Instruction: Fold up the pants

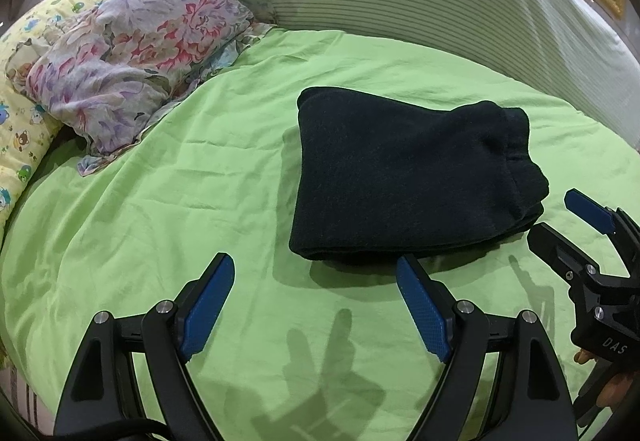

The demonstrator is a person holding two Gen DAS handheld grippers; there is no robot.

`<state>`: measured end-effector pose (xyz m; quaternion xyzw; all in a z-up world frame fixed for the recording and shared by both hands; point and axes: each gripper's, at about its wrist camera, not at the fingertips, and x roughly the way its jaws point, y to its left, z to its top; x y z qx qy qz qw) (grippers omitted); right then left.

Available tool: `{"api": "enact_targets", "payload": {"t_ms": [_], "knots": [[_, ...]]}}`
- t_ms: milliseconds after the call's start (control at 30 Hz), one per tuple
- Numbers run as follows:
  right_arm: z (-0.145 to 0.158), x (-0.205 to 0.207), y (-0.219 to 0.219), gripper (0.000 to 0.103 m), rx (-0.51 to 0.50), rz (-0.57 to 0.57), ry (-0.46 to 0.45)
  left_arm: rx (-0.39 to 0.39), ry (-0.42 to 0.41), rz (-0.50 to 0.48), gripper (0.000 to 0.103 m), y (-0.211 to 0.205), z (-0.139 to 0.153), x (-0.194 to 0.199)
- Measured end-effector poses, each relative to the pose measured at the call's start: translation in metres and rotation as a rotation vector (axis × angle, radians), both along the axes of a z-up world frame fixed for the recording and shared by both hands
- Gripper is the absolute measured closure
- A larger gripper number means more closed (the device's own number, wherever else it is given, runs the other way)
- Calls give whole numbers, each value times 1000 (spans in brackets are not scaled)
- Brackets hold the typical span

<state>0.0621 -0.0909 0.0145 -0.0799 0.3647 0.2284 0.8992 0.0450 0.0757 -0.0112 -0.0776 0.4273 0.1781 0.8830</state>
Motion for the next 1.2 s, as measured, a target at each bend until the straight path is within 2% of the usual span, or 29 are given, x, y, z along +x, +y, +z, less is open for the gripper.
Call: {"api": "enact_targets", "payload": {"t_ms": [1200], "knots": [[-5, 0, 9, 15, -6, -6, -2, -1, -15, 12, 17, 0, 1, 0]]}}
